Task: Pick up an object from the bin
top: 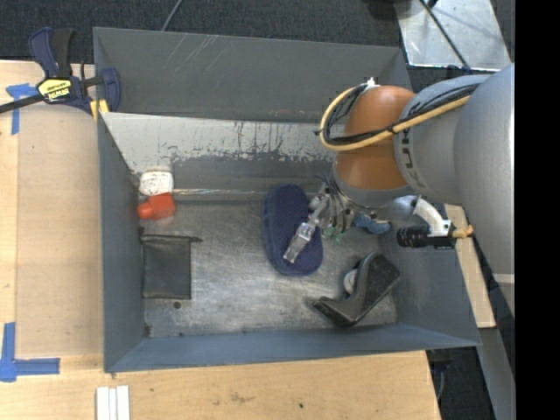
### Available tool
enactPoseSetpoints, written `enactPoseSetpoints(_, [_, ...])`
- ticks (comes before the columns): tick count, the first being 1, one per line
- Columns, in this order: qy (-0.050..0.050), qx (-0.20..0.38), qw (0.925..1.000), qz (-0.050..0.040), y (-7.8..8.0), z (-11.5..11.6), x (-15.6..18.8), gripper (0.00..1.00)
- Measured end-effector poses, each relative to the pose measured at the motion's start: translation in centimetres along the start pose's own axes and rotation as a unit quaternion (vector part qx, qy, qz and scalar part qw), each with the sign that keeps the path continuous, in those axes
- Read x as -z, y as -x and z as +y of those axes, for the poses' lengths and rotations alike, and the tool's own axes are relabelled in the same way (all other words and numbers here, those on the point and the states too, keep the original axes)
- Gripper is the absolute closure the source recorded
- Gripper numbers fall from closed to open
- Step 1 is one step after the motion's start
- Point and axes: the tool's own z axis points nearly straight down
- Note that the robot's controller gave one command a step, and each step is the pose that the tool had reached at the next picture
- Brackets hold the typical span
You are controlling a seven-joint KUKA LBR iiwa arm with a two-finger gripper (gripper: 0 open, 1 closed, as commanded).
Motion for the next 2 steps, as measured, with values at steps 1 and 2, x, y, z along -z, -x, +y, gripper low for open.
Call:
enactPoseSetpoints(1, [0.003,0.002,1.0,-0.0068,0.2,0.0,4.2,1.0])
enactPoseSetpoints(2, [0.002,0.003,1.0,-0.0056,0.3,0.0,5.8,1.0])
